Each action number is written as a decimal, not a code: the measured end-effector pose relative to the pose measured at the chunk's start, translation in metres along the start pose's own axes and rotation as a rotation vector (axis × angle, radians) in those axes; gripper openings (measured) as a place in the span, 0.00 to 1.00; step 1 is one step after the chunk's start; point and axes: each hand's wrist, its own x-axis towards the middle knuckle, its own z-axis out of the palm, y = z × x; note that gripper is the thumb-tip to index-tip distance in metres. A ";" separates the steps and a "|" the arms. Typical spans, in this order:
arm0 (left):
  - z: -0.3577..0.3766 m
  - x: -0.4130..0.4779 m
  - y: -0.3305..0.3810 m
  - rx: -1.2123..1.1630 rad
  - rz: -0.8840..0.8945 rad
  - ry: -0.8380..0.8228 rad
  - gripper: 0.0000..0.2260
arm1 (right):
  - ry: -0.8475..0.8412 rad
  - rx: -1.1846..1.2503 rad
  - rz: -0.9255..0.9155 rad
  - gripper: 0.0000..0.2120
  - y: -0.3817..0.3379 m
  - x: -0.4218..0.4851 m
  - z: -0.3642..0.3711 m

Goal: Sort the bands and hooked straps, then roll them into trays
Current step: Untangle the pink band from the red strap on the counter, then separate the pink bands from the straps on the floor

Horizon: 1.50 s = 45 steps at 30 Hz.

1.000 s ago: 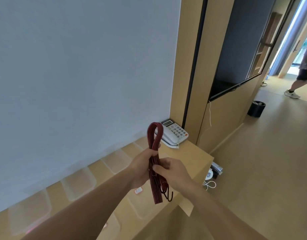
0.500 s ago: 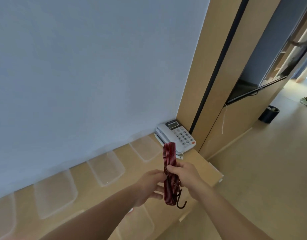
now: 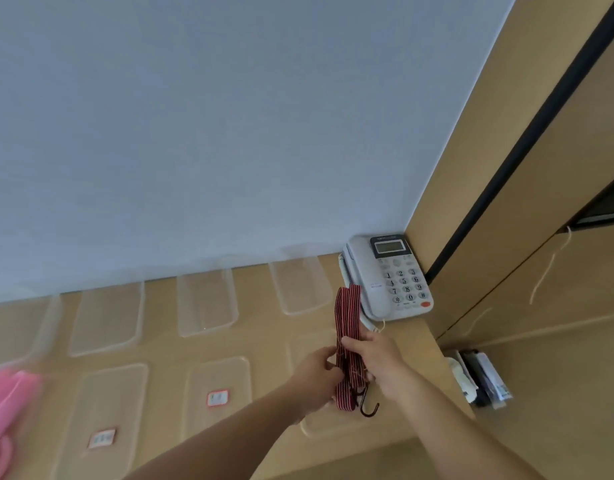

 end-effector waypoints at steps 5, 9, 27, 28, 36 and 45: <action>0.023 -0.001 -0.015 0.532 0.047 0.110 0.25 | -0.055 -0.146 -0.019 0.07 0.021 0.023 -0.006; 0.028 -0.004 -0.027 0.857 0.045 0.144 0.27 | 0.029 -0.372 -0.187 0.11 0.025 0.029 0.000; -0.048 -0.099 -0.056 0.831 -0.047 0.420 0.27 | 0.115 -0.944 -0.599 0.29 0.010 -0.060 0.052; -0.060 -0.117 -0.065 0.809 -0.057 0.472 0.27 | 0.076 -0.967 -0.617 0.29 0.008 -0.072 0.070; -0.152 -0.324 -0.180 0.616 -0.213 0.796 0.29 | -0.254 -1.110 -0.860 0.28 0.024 -0.211 0.259; -0.173 -0.580 -0.323 0.320 -0.371 1.178 0.26 | -0.822 -1.123 -1.204 0.30 0.104 -0.414 0.463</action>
